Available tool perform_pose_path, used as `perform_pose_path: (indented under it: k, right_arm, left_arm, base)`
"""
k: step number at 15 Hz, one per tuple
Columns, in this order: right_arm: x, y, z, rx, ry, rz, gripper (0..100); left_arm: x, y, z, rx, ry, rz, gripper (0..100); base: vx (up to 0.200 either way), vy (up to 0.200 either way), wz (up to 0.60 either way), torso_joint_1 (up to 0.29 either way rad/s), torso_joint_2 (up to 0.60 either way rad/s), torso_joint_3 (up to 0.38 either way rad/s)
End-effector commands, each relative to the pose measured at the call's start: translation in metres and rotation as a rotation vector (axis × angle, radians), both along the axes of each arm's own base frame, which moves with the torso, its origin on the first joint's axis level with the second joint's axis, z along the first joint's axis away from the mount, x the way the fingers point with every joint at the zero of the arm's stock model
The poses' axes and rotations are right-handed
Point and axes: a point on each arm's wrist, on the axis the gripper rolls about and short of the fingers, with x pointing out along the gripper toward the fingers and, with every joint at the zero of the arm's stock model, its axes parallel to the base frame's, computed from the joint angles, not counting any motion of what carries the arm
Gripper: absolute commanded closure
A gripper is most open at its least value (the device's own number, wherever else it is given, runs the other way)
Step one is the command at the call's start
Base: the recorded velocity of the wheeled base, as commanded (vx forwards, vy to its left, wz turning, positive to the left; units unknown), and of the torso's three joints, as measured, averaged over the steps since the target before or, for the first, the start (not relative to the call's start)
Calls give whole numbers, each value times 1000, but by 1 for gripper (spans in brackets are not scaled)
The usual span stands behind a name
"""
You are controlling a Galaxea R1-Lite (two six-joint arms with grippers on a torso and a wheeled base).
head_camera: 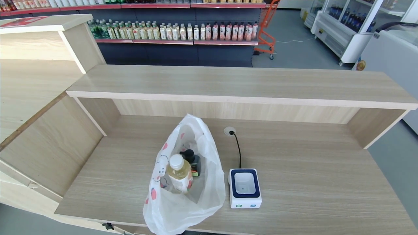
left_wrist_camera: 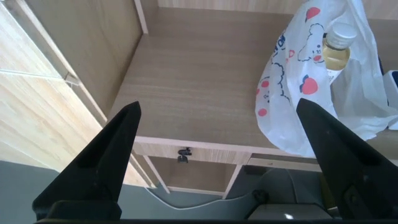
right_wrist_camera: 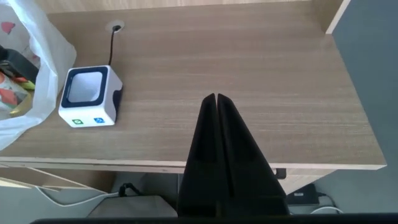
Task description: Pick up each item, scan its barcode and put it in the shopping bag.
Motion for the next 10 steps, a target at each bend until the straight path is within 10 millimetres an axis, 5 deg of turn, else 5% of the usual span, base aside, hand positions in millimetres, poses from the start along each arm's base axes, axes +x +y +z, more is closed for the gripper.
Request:
perform_pose_path:
  k: [1,10]
  right_arm:
    - [0,0,0,0,4,1,100]
    - [0,0,0,6,4,0,100]
  left_arm:
    - [0,0,0,-1,-1,1,0]
    - [0,0,0,-1,-1,1,0]
  base:
    - [0,0,0,0,0,0]
    - [0,0,0,0,0,0]
